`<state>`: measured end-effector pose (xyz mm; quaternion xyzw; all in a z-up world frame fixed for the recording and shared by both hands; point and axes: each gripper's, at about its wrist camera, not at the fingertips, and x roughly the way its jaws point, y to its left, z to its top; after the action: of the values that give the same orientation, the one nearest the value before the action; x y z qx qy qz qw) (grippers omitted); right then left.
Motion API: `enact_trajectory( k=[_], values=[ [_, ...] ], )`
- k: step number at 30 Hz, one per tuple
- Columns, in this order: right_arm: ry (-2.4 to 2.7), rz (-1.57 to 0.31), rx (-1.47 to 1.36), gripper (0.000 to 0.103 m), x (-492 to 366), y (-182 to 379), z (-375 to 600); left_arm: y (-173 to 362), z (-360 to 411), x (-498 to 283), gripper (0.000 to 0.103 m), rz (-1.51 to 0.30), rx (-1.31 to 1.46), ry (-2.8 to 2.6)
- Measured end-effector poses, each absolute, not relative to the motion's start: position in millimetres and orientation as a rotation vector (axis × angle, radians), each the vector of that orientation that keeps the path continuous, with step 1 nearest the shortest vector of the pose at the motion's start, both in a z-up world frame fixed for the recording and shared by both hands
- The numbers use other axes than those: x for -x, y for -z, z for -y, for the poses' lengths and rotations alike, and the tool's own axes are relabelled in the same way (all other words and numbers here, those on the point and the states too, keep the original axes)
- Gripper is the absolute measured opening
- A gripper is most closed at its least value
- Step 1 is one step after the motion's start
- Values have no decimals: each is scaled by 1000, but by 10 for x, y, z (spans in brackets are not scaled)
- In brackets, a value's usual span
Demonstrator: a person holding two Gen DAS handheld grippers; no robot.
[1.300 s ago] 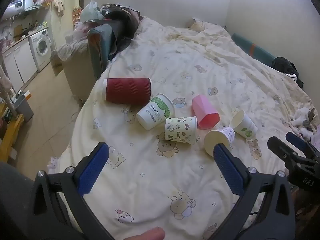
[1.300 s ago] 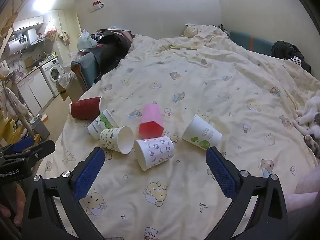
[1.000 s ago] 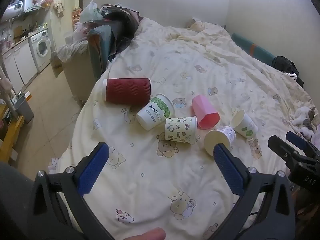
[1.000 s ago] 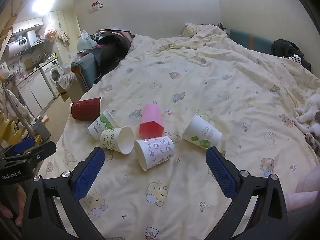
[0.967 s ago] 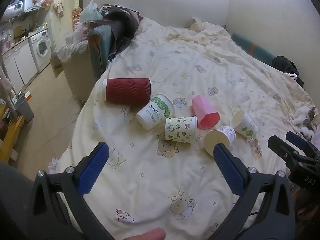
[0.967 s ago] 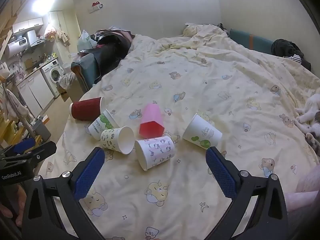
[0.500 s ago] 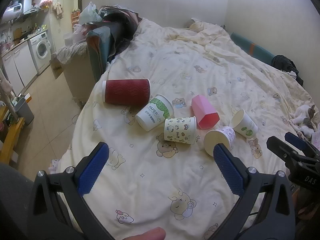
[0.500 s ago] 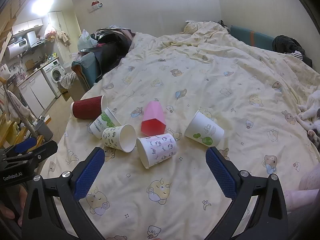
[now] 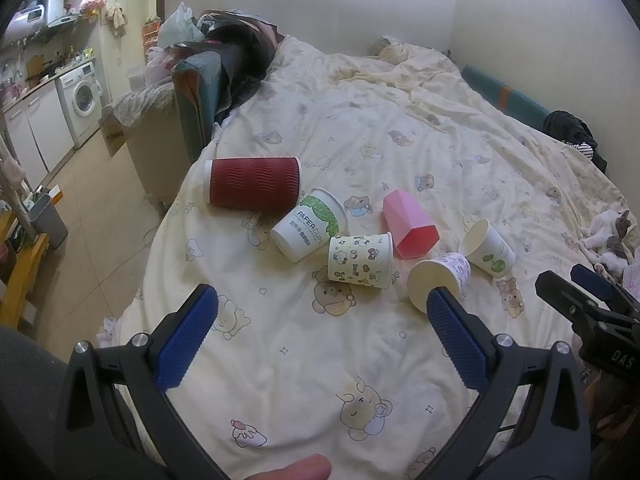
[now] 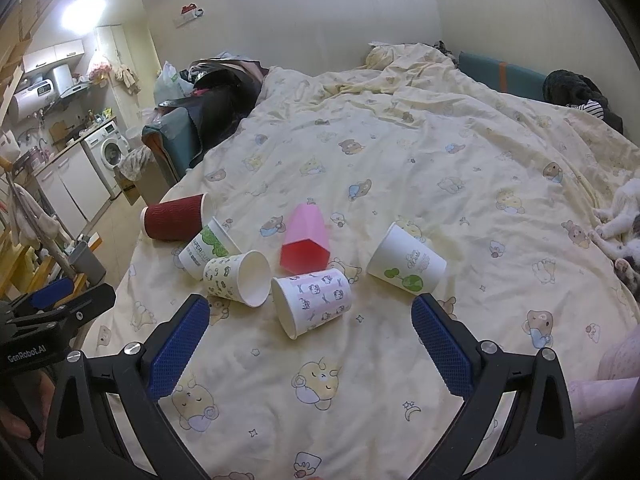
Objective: Flip cup upside down
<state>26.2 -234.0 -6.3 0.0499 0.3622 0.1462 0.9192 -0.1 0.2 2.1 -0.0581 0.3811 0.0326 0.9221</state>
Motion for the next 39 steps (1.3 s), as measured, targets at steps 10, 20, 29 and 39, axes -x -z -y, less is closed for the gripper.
enact_trajectory(
  k=[10, 20, 29, 39],
  values=[
    [-301, -744, -106, 103, -269, 57, 2352, -23, 1, -7, 103, -781, 118, -71],
    [-303, -740, -106, 103, -268, 47, 2349, -25, -3, -25, 103, -784, 117, -70],
    [-302, -738, -106, 103, -271, 38, 2342, -26, 16, -33, 103, -777, 118, -64],
    [-302, -740, -107, 103, -272, 49, 2351, -58, 30, -29, 103, -778, 118, -64]
  ],
)
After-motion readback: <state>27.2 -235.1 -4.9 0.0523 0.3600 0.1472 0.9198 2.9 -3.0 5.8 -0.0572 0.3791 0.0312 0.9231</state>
